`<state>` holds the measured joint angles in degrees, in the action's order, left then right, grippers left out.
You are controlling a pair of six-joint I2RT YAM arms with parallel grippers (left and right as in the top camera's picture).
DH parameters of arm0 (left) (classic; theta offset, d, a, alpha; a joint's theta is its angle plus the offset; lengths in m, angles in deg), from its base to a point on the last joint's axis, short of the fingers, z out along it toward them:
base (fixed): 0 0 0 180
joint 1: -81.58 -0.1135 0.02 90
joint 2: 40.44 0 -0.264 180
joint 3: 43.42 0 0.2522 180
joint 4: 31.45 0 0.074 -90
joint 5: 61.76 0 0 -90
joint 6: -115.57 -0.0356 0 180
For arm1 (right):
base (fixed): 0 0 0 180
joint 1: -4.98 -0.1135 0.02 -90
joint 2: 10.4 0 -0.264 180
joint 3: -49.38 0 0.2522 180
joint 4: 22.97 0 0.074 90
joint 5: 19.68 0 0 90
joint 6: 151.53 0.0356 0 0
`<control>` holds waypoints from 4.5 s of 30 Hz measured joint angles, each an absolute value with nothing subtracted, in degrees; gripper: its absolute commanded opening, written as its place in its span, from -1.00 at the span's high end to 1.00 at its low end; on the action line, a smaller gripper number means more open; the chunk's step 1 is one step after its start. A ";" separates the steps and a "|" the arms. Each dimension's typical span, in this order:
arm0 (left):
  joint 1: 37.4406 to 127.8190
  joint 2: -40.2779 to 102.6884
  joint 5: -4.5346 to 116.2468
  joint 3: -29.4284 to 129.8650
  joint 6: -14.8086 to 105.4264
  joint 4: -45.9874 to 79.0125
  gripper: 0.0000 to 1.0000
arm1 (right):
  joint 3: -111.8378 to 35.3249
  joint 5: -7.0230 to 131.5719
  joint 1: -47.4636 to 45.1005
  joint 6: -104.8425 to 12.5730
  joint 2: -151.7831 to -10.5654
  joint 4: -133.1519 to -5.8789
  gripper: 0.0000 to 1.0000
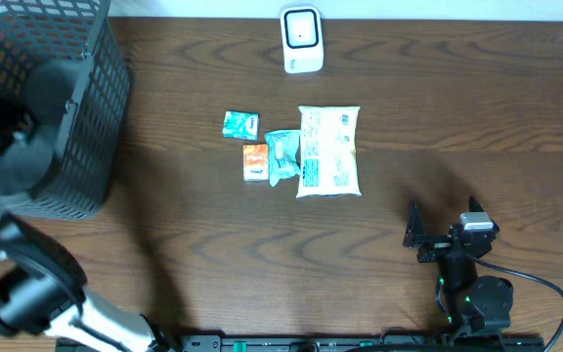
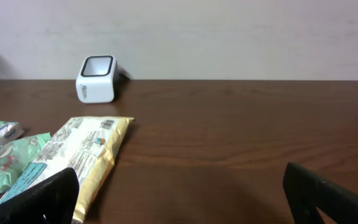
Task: Scan the item barcode
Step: 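Grasp the dark green Zam-Buk tin with the left gripper, then carry the Zam-Buk tin toward the scanner with the left gripper, then release the tin left of the orange pack and retract the left arm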
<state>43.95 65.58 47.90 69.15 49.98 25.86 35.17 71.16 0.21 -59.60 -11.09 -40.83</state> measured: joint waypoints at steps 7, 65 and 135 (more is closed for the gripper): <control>43.98 52.99 57.08 69.52 56.88 17.88 0.10 | 35.17 71.16 0.21 -59.58 -11.09 -40.83 -0.99; 98.73 79.00 21.80 70.22 34.26 41.92 0.00 | 35.17 71.16 0.21 -59.60 -11.09 -40.81 -0.99; 90.36 38.73 27.05 73.10 40.56 58.82 -0.96 | 35.17 71.16 0.21 -59.60 -11.09 -40.81 -0.99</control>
